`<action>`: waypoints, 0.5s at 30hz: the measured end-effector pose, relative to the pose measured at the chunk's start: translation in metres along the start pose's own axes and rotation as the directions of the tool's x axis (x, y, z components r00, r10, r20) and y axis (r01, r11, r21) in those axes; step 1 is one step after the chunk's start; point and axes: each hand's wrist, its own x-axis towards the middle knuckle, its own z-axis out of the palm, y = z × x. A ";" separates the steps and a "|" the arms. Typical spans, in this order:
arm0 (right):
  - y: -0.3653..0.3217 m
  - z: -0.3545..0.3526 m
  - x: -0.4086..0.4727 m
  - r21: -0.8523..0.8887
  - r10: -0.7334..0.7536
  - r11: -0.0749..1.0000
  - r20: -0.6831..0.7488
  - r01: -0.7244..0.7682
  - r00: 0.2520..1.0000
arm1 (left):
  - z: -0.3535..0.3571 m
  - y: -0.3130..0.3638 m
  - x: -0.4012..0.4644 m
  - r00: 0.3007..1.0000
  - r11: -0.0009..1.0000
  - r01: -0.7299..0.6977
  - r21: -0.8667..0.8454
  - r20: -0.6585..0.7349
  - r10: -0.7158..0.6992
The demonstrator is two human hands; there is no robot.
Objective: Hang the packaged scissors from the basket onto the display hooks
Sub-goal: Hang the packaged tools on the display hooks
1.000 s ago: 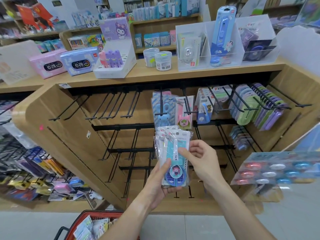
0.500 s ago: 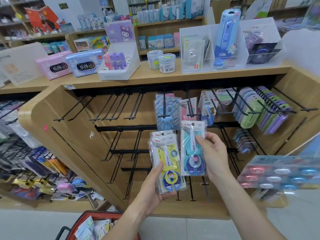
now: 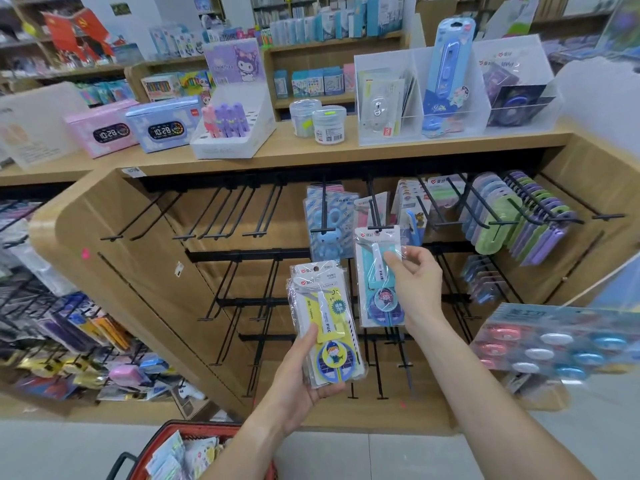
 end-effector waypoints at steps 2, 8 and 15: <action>0.000 0.002 0.003 -0.017 0.018 1.000 -0.036 -0.019 0.999 | 0.000 0.000 0.000 1.000 1.000 0.000 0.005 0.001 0.000; 0.001 0.014 0.035 -0.099 0.049 0.993 -0.093 -0.058 0.994 | 0.000 -0.001 0.001 1.000 1.000 -0.002 0.012 0.024 0.002; -0.007 0.036 0.102 -0.061 0.200 0.978 -0.029 -0.202 0.979 | 0.001 0.001 0.012 0.999 1.000 -0.006 0.029 0.039 0.005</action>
